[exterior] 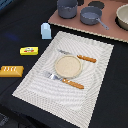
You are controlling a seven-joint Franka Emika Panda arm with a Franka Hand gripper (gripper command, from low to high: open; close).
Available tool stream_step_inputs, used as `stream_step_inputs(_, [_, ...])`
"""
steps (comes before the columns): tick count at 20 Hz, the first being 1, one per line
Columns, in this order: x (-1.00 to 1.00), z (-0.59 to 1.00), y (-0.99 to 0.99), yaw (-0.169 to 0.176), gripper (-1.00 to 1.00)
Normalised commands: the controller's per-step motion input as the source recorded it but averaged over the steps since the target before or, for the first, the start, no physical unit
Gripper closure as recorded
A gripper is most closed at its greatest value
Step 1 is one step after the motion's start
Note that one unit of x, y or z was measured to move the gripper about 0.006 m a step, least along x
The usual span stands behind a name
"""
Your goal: Place the bread, butter, and milk from the table onto the serving area.
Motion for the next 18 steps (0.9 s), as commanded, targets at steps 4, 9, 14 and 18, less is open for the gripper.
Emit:
stream_step_inputs(4, [0.0, -0.14, -0.4, 0.03, -1.0])
stream_step_inputs(9, [-0.04, -0.36, -0.85, 0.051, -1.0])
stream_step_inputs(14, [0.0, -0.37, -0.98, 0.015, -1.0])
stream_step_inputs(18, [0.0, -0.36, -1.0, 0.002, -1.0])
